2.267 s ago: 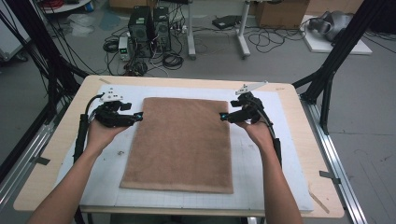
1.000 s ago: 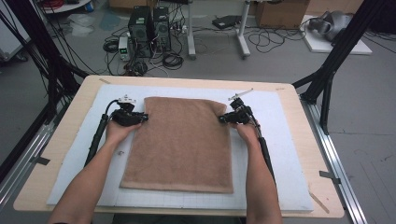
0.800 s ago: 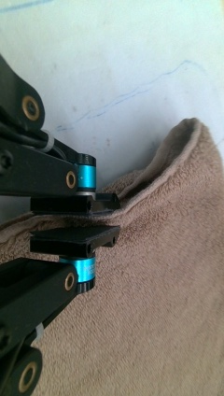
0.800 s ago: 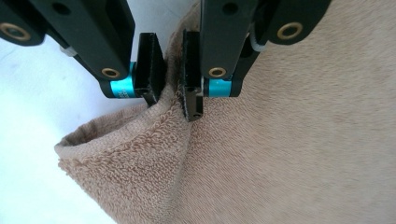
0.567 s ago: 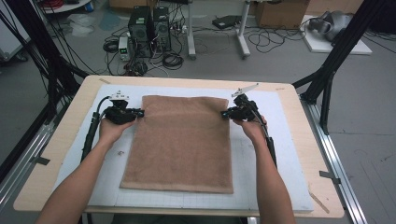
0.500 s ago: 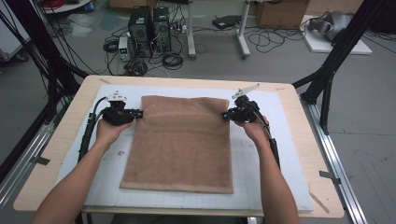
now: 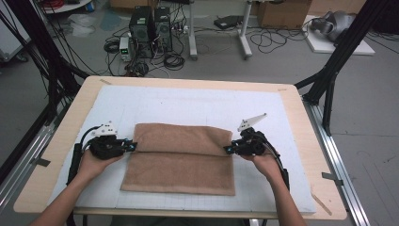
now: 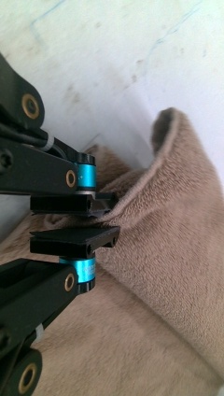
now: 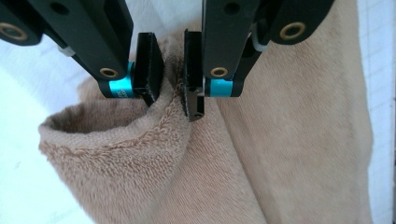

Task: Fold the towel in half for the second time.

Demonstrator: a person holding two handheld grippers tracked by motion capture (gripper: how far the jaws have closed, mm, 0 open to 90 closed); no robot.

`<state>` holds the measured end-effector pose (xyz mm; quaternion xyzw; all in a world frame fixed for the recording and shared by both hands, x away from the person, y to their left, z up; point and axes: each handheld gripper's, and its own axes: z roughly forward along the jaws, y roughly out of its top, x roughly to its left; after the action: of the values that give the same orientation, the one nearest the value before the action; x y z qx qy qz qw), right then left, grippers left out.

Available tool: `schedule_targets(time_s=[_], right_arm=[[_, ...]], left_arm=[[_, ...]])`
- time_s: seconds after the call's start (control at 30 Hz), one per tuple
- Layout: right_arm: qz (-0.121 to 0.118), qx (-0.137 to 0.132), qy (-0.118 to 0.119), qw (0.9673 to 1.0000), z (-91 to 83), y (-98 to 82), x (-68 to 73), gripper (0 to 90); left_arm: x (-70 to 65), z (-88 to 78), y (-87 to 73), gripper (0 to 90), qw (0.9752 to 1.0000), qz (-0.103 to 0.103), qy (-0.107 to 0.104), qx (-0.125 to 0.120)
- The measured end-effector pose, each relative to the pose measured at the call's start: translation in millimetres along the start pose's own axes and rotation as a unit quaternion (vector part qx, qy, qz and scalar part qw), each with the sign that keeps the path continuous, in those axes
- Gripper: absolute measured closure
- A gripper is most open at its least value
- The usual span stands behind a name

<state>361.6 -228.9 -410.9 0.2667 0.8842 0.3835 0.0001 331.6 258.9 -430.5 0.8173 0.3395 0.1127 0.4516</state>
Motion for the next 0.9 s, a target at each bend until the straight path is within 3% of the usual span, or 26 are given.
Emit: schedule_targets(time_s=[0.13, 0.47, 0.7, 0.83, 0.9], right_arm=[[0.02, -0.008, 0.003, 0.9998, 2.2, -7.7, -4.4, 75.5], [0.03, -0.032, -0.033, 0.9985, -17.9, -9.2, -6.4, 57.5], [0.027, -0.057, -0.057, 0.9963, -34.4, 8.2, -9.0, 49.5], [0.03, -0.06, -0.067, 0.9955, -30.1, 23.6, -15.2, 46.5], [0.03, -0.054, -0.072, 0.9955, -22.8, 30.6, -19.6, 44.7]], left_arm=[[0.0, -2.4, -2.4, 77.7, 0.9999, 0.009, 0.009, 0.011], [6.0, -12.2, 3.1, 58.1, 0.9991, 0.015, 0.03, 0.027], [7.6, -23.5, 23.3, 53.0, 0.9987, 0.031, 0.04, 0.007], [16.2, -15.1, 38.7, 52.6, 0.9987, 0.022, 0.046, -0.004], [20.7, -7.2, 44.8, 51.9, 0.9986, 0.018, 0.049, 0.005]])
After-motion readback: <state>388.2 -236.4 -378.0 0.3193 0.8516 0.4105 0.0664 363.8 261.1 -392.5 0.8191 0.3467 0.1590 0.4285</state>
